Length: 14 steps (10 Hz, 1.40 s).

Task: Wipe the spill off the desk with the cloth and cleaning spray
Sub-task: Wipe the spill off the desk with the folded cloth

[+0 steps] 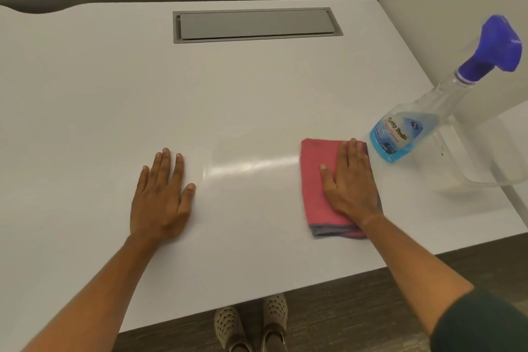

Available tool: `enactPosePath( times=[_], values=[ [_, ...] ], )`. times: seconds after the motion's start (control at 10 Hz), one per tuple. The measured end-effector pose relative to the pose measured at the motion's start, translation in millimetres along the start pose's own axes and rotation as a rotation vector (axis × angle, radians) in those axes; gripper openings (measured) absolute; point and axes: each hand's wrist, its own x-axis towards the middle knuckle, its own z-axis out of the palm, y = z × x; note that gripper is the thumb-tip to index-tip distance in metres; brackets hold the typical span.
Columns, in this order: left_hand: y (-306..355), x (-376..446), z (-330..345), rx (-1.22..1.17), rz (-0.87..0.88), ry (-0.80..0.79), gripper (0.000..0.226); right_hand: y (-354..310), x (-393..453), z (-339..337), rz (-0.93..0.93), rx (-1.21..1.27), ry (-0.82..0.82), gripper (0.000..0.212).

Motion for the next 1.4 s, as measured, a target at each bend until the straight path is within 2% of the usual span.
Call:
enactPosePath(
  times=[0.1, 0.3, 0.5, 0.8, 0.9, 1.1, 1.4],
  values=[
    [0, 0, -2, -0.013, 0.002, 0.0, 0.07, -4, 3, -1, -0.01, 0.034, -0.01, 0.08],
    [0, -1, -2, -0.017, 0.004, 0.003, 0.07, 13, -80, -1, -0.08, 0.016, -0.066, 0.082],
    [0, -1, -3, -0.012, -0.004, 0.0, 0.07, 11, -24, 0, -0.015, 0.017, 0.004, 0.086],
    [2, 0, -3, -0.003, -0.002, 0.015, 0.07, -20, 69, -5, -0.086, -0.014, 0.011, 0.083],
    [2, 0, -3, -0.001, 0.0, 0.014, 0.069, -46, 90, -5, -0.186, -0.018, -0.017, 0.078],
    [1, 1, -2, -0.006, 0.004, 0.018, 0.068, -104, 96, 5, -0.39, -0.06, -0.054, 0.086],
    [-1, 1, -2, -0.036, 0.012, 0.019, 0.067, -173, 38, 23, -0.667, -0.037, -0.052, 0.078]
  ],
)
